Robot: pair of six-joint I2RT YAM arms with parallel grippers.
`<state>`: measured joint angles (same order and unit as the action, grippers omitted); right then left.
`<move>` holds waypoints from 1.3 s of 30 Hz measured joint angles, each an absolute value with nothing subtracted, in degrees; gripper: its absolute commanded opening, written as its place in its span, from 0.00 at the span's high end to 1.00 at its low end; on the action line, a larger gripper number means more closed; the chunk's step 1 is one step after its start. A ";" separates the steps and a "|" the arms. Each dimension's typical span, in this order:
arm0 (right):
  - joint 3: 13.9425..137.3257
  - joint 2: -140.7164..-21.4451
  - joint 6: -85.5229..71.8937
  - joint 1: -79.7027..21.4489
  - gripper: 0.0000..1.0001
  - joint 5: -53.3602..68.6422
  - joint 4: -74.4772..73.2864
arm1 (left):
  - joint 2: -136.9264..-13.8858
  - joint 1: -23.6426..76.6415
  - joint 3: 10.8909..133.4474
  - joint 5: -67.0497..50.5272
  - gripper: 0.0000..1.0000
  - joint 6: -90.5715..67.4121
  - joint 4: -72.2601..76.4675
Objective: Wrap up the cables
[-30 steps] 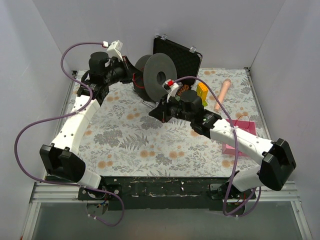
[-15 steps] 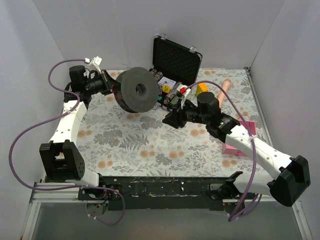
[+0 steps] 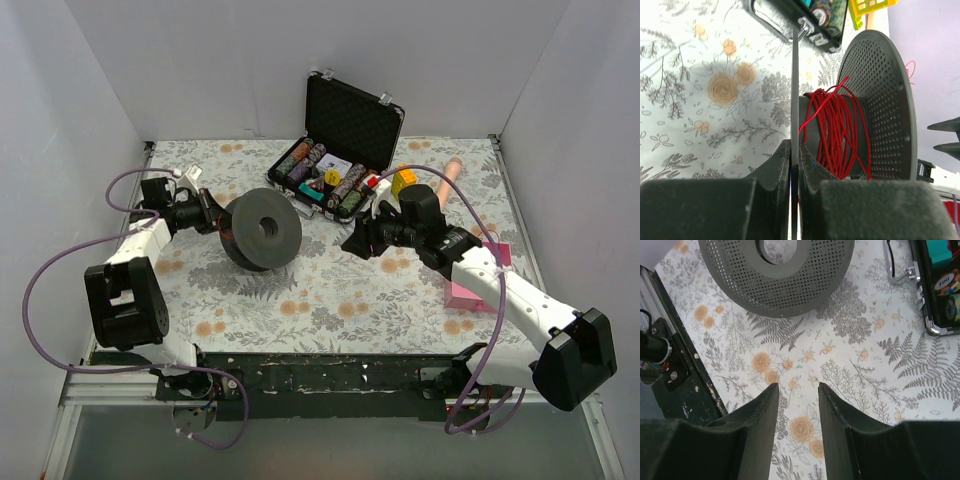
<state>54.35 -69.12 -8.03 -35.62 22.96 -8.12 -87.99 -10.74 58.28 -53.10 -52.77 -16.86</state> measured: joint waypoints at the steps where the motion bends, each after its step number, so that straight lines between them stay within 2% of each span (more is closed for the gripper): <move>1: 54.54 -69.67 -7.84 -35.62 0.54 22.83 -8.80 | -88.99 -10.96 57.76 -53.74 1.00 -51.92 -16.95; 7: 54.61 -70.22 -7.09 -35.57 0.53 22.26 -10.50 | -99.24 -12.78 57.80 -57.54 1.00 -45.82 -19.77; 12: 54.61 -70.22 -7.07 -35.57 0.52 22.26 -10.55 | -104.75 -14.26 59.33 -58.94 0.77 -41.71 -23.05; 16: 54.65 -70.22 -7.07 -35.57 0.52 22.50 -10.55 | -107.15 -15.07 59.79 -53.84 0.65 -38.13 -23.59; 19: 54.76 -70.24 -7.07 -35.57 0.51 22.70 -10.57 | -108.62 -15.33 59.75 -49.65 0.49 -36.86 -23.57; 22: 55.37 -70.24 -7.07 -35.57 0.50 22.92 -10.61 | -107.15 -15.38 59.81 -47.40 0.40 -35.55 -22.68; 26: 56.03 -70.24 -7.01 -35.57 0.50 23.16 -10.59 | -104.92 -15.00 60.16 -40.23 0.34 -32.18 -19.97; 31: 56.10 -70.24 -6.83 -35.57 0.50 23.35 -10.59 | -103.07 -15.05 60.05 -26.39 0.34 -27.24 -15.09; 39: 57.63 -70.22 -5.74 -35.55 0.46 20.56 -13.54 | -101.78 -15.33 59.35 -15.64 0.31 -23.31 -13.69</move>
<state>57.63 -70.22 -5.74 -35.55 20.56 -13.54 -101.78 -15.33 59.35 -15.64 -23.31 -13.69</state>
